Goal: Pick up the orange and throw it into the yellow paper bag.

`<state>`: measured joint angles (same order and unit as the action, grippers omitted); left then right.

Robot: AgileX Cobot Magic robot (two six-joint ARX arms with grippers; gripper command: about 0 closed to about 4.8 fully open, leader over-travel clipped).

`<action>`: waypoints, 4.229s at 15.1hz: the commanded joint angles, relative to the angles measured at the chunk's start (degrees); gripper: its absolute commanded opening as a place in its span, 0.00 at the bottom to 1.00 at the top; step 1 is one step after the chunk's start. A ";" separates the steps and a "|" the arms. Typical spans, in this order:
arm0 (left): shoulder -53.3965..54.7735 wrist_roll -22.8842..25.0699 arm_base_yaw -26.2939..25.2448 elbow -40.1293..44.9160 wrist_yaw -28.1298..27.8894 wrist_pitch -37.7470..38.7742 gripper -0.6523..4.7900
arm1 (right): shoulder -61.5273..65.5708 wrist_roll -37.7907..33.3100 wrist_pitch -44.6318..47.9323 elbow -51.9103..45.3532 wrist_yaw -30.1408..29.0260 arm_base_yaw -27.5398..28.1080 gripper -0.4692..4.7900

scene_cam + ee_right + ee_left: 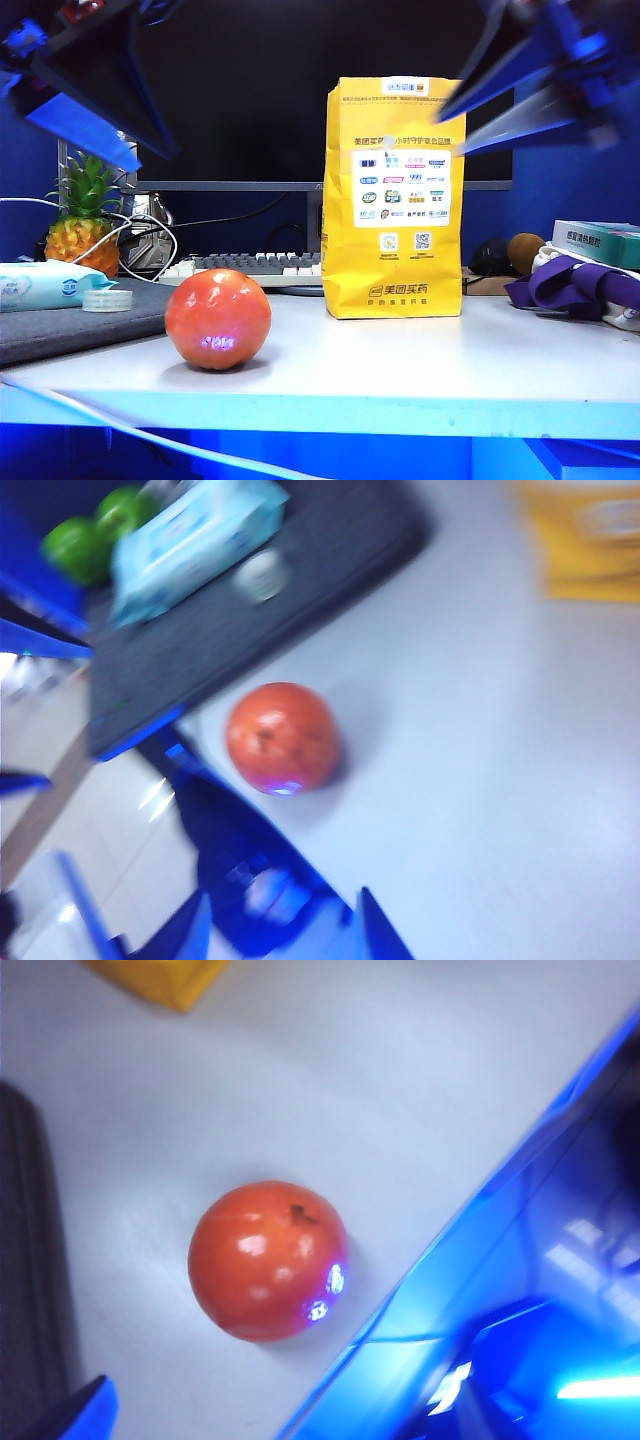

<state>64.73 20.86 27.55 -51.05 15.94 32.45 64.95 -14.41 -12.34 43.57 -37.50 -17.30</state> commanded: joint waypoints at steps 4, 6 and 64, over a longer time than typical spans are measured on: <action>7.34 0.11 2.23 -0.44 -5.27 -6.38 1.00 | 7.67 2.99 -1.62 6.01 -6.32 -0.11 0.61; 9.75 0.13 2.25 -0.44 -5.01 -7.65 1.00 | 7.65 4.59 -2.45 6.01 -6.32 -0.13 0.61; 23.17 3.30 3.96 -47.10 -2.60 -18.08 1.00 | -3.45 24.98 -8.85 30.29 29.07 1.18 0.80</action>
<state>91.07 23.03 31.79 -97.95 16.12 11.55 63.00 10.28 -22.65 73.58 -10.90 -16.86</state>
